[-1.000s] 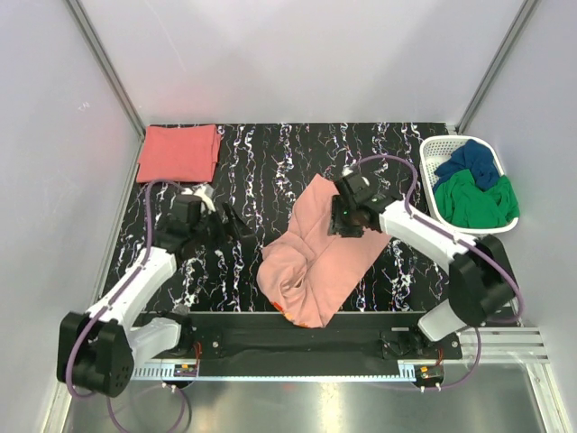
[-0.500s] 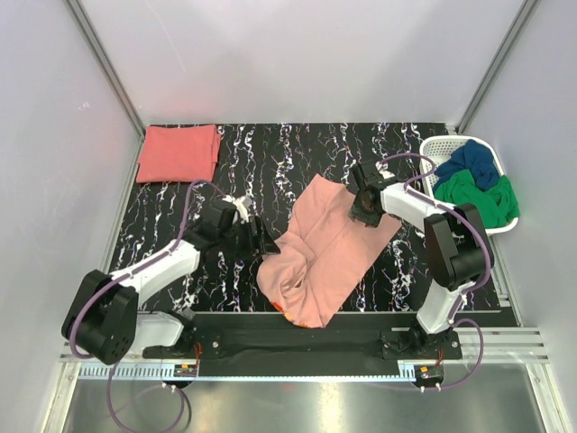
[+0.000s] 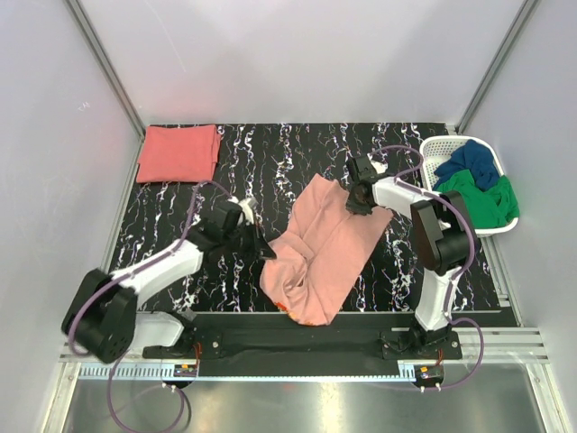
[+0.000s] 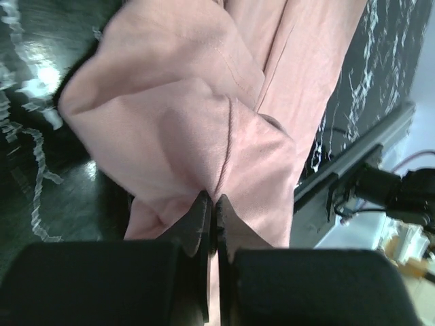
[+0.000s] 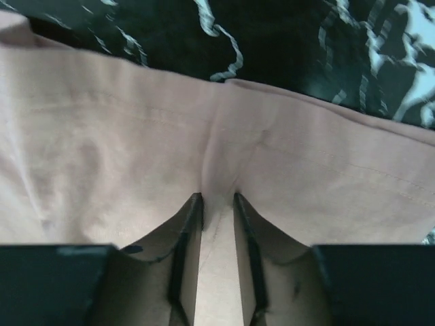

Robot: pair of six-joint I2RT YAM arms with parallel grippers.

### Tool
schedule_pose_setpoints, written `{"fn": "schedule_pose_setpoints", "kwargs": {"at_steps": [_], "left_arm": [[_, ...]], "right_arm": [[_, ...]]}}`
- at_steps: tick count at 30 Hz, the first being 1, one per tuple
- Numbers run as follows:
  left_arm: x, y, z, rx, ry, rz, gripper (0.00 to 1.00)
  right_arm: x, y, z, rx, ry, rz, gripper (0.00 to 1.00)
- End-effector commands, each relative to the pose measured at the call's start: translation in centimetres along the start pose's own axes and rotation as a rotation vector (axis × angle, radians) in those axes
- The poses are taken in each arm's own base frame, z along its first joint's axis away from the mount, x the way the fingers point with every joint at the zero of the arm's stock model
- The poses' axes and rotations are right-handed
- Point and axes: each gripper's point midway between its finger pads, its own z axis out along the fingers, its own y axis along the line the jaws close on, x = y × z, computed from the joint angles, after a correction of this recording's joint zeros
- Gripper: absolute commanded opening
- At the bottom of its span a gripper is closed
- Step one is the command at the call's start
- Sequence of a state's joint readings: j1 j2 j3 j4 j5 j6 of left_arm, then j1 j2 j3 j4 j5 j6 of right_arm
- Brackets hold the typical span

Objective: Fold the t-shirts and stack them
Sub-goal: Move the tshirt to the center of the board, then flatten the tshirt out

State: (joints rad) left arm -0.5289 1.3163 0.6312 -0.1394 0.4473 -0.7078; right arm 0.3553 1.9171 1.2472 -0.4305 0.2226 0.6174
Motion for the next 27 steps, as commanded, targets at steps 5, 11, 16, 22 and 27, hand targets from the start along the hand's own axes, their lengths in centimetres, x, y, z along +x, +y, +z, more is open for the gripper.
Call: {"fn": "schedule_pose_setpoints", "kwargs": {"at_steps": [5, 11, 16, 22, 27], "left_arm": [[-7.1, -1.7, -9.3, -0.199, -0.403, 0.055, 0.0], [-6.9, -3.8, -13.3, -0.132, -0.506, 0.039, 0.0], [-5.3, -4.8, -13.1, -0.046, -0.483, 0.022, 0.0], [-3.6, -6.4, -9.3, 0.083, -0.384, 0.049, 0.0], [-1.3, -8.7, -4.7, 0.179, -0.292, 0.097, 0.0]], "right_arm": [[-6.3, 8.5, -1.6, -0.343, -0.132, -0.092, 0.0], [-11.8, 11.6, -7.6, -0.429, -0.23, -0.15, 0.0], [-12.9, 4.6, -8.1, -0.126, -0.255, -0.154, 0.02], [-9.4, -6.0, -5.7, 0.136, -0.124, -0.04, 0.07], [-6.5, -12.9, -6.1, 0.331, -0.022, 0.048, 0.39]]}}
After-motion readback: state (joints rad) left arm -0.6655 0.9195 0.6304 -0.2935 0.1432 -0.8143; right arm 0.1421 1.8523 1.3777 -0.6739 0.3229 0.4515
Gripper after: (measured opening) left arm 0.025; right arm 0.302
